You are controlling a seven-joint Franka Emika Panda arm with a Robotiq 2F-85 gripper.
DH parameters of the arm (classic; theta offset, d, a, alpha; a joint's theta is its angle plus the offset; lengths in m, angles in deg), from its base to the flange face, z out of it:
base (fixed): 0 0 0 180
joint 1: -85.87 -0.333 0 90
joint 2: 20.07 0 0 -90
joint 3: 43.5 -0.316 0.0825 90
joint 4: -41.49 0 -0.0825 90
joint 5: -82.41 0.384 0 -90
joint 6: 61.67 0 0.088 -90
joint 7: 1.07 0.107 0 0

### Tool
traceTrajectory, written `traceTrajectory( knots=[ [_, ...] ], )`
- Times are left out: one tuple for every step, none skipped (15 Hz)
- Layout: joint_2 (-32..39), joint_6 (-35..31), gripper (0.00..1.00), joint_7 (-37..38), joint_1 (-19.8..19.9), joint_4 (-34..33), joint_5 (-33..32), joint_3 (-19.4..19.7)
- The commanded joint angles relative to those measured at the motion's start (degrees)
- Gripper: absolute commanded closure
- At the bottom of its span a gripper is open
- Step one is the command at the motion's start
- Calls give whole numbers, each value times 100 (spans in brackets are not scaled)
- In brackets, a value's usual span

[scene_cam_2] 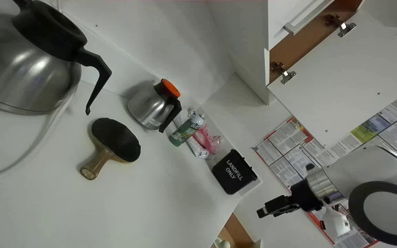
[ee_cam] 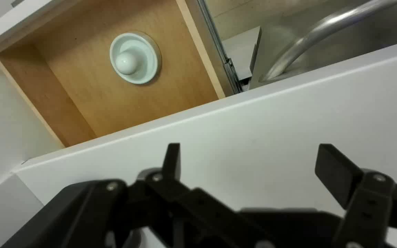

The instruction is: Close the top door of the cabinet.

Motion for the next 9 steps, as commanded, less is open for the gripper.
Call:
traceTrajectory(
  knots=[
    [-5, 21, 0, -3, -34, -9, -1, 32],
    [-5, 21, 0, -3, -34, -9, -1, 32],
    [-5, 21, 0, -3, -34, -9, -1, 32],
    [-5, 21, 0, -3, -34, -9, -1, 32],
    [-4, 21, 0, -3, -34, -9, -1, 32],
    [-4, 21, 0, -3, -34, -9, -1, 32],
    [-102, -60, 0, -42, -54, 44, 70, 62],
    [-292, -145, 0, -136, -79, 133, 208, 129],
    [-445, -215, 0, -201, -90, 197, 319, 184]
  ],
)
